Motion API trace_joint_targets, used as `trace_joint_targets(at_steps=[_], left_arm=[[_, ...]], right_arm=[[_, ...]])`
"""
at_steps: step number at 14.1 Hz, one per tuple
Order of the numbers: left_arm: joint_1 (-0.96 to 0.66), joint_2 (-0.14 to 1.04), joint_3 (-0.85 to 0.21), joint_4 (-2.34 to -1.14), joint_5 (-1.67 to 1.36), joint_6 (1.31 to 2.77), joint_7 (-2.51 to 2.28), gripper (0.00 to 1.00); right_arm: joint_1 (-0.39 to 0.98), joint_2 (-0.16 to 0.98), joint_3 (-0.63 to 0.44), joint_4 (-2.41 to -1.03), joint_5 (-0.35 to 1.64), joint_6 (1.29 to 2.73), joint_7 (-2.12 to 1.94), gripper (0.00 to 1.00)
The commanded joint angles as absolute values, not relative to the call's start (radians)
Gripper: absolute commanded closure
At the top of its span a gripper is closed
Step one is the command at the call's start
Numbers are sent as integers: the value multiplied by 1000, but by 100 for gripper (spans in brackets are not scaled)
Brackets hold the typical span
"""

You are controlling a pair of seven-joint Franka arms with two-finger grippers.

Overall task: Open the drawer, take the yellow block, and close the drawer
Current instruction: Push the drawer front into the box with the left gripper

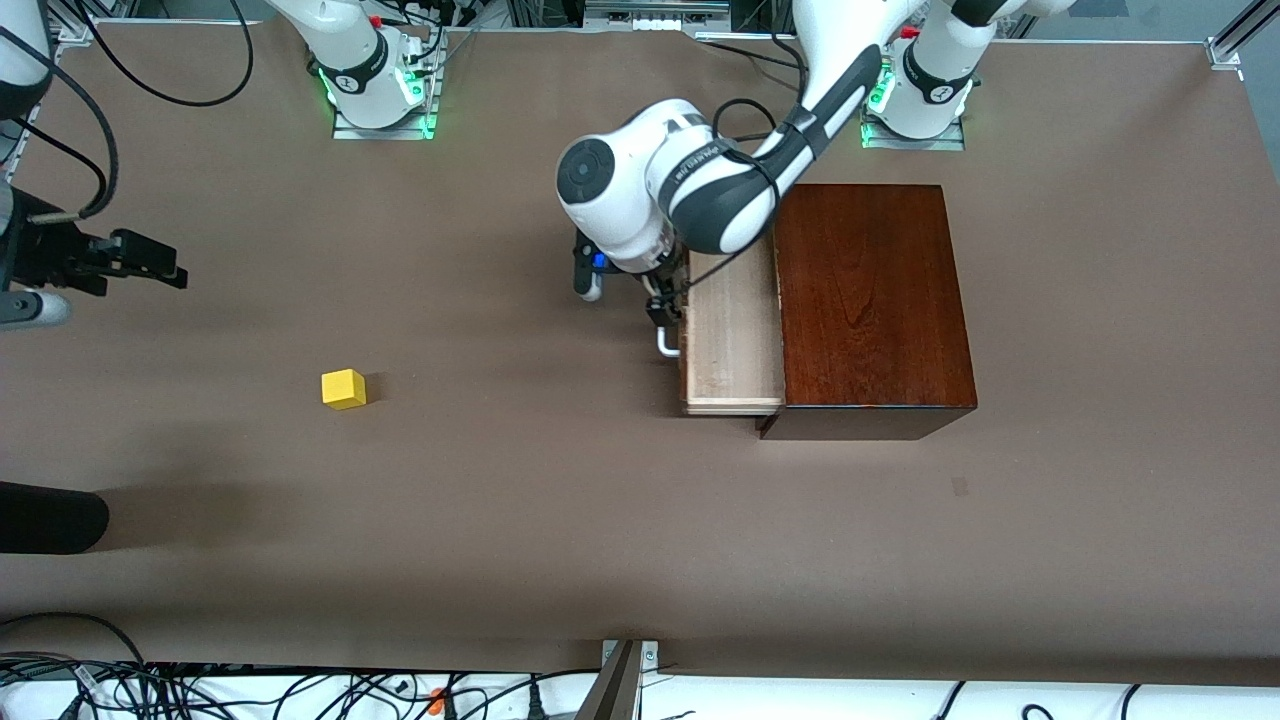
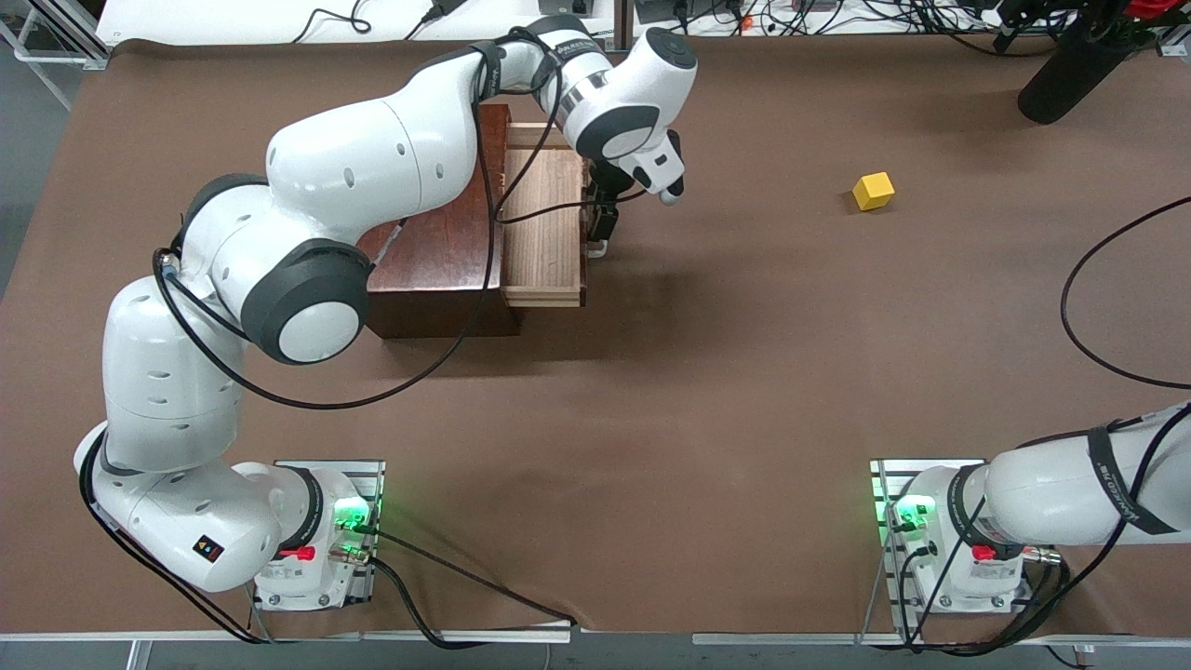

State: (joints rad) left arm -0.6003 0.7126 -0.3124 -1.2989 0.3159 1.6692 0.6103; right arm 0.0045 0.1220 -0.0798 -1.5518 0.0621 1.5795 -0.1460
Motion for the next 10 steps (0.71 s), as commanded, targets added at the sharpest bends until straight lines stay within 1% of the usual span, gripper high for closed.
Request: trace_joint_targets(at_steps=[1, 2, 3, 4, 8, 10], left_arm=[[-571, 672, -308, -1339, 359, 1626, 632, 0], [-557, 672, -308, -1347, 359, 1626, 632, 0], [-536, 669, -310, -1353, 359, 1626, 632, 0], [-525, 664, -310, -1365, 359, 1626, 632, 0], [-483, 623, -311, -1416, 359, 1617, 632, 0], [-474, 603, -310, -1446, 359, 1615, 632, 0]], right_arm=[[-51, 40, -46, -1600, 57, 1588, -132, 0], [-51, 34, -46, -1604, 55, 1556, -130, 0], [-54, 32, -51, -1602, 57, 1493, -124, 0], [-55, 31, -55, -1598, 64, 1474, -127, 0], [-55, 41, -58, -1578, 61, 1485, -124, 0], [-54, 37, -57, -1582, 55, 1532, -124, 0]])
